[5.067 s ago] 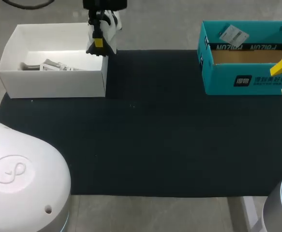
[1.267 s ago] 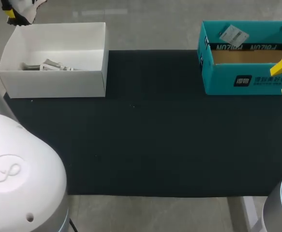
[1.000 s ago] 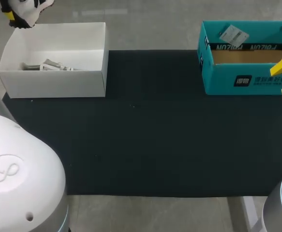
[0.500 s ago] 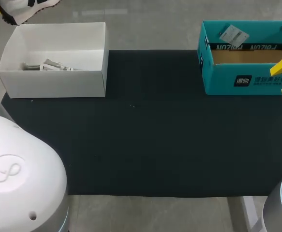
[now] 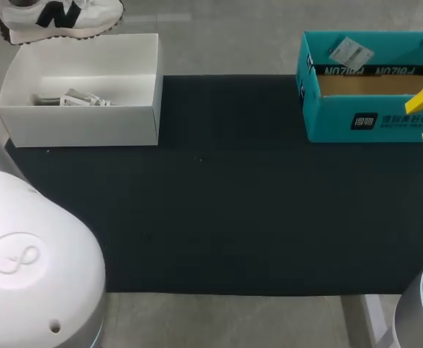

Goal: Take the shoe out of the shoebox, open the shoe tongue, remove and reinsert the insole, then place the shoe into the shoebox

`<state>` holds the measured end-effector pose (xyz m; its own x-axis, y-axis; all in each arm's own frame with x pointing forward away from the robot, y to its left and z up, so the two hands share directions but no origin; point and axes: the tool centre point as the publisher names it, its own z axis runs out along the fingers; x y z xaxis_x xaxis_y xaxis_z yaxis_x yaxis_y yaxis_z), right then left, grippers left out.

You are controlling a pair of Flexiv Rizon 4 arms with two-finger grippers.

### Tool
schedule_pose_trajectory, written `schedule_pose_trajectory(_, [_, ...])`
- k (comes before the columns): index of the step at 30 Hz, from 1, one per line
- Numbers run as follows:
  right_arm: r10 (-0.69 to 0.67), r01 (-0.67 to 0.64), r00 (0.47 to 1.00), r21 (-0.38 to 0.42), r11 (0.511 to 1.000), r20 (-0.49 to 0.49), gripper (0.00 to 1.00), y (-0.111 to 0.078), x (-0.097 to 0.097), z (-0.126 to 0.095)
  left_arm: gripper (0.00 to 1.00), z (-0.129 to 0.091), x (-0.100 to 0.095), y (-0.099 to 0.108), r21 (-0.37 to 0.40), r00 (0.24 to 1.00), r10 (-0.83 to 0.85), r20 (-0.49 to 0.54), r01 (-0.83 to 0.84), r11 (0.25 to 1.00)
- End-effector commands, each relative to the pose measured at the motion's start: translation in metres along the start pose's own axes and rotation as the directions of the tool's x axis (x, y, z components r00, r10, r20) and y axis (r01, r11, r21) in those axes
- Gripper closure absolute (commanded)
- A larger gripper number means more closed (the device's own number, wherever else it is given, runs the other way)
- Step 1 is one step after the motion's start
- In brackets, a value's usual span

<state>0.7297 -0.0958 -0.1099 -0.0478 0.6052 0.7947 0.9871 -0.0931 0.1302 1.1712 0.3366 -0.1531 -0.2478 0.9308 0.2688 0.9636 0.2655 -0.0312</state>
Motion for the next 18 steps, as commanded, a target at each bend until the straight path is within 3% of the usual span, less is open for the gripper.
schedule_pose_trajectory(1, [0.001,-0.001,1.000,0.000,1.000,0.002,0.00,0.000,0.000,0.000,1.00,-0.005,-0.002,0.009,0.055,0.933,0.269,-0.238,-0.263,0.963])
schedule_pose_trajectory(4, [0.001,-0.001,1.000,0.000,1.000,0.002,0.00,0.000,0.000,0.000,1.00,-0.005,-0.002,0.009,0.055,0.933,0.269,-0.238,-0.263,0.963])
schedule_pose_trajectory(12, [0.001,-0.001,1.000,0.000,1.000,0.002,0.00,0.000,0.000,0.000,1.00,0.000,-0.010,0.017,-0.024,0.978,0.194,-0.070,-0.196,0.980])
schedule_pose_trajectory(18, [0.001,-0.001,1.000,0.000,1.000,0.002,0.00,0.000,0.000,0.000,1.00,-0.004,-0.014,0.018,-0.049,0.971,0.231,-0.057,-0.234,0.971])
